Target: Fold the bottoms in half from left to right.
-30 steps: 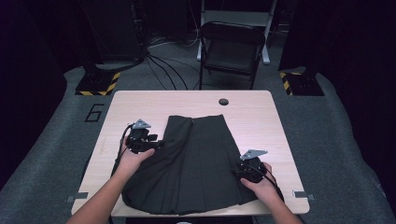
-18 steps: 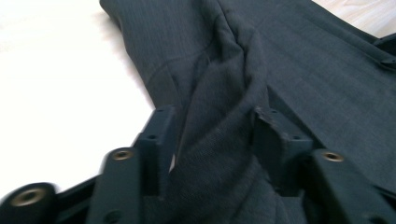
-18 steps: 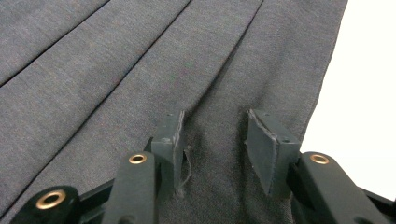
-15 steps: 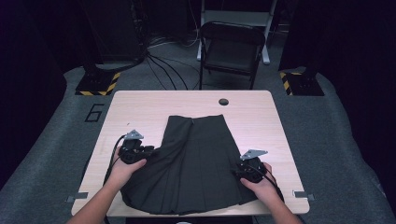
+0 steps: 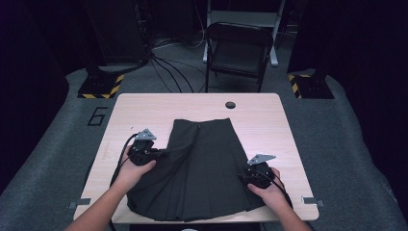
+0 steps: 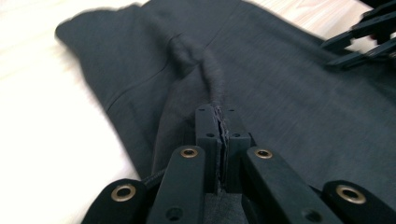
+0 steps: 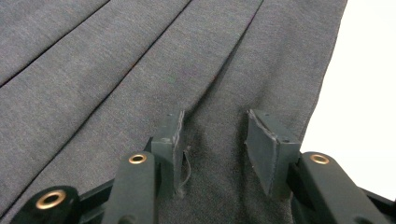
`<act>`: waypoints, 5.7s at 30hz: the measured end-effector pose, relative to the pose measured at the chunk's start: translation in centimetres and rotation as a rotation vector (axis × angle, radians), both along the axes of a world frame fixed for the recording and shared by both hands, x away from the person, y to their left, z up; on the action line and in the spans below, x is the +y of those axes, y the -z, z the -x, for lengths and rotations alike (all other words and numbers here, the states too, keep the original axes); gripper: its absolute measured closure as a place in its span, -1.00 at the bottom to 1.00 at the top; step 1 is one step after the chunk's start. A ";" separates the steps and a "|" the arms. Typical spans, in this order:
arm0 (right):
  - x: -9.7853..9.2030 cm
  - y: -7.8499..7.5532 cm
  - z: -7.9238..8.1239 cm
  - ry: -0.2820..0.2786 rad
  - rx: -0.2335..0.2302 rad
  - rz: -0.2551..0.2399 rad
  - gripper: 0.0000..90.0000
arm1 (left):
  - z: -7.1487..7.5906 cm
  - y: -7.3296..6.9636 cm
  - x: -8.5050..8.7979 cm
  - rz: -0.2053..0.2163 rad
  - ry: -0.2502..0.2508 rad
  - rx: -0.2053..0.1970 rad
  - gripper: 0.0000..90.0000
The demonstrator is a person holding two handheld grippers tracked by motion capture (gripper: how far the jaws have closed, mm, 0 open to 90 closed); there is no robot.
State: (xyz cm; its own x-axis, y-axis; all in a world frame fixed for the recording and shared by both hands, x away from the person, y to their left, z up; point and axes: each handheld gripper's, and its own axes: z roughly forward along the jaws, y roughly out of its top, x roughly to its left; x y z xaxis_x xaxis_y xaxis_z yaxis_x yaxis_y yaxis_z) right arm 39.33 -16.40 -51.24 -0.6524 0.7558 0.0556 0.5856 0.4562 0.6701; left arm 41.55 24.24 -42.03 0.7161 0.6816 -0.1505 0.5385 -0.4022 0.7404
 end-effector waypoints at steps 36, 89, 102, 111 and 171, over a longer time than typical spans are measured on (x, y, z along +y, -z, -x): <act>-0.1 0.0 -0.1 -0.010 0.005 0.002 0.25 | -1.5 -4.5 -15.0 0.068 0.163 0.012 0.97; 4.6 -5.9 -0.9 -0.128 -0.040 -0.019 0.02 | 1.0 3.3 -0.7 0.101 -0.116 0.003 0.09; 12.1 -8.2 -2.1 -0.254 -0.019 -0.092 0.02 | 0.8 4.8 0.5 0.062 -0.146 0.006 0.07; 16.6 -7.9 -3.0 -0.321 -0.018 -0.063 -0.01 | 0.8 4.8 1.0 0.075 -0.168 0.005 0.07; -2.3 -8.6 4.5 -0.094 -0.072 -0.186 0.55 | 0.6 5.4 0.1 0.079 -0.167 0.005 0.03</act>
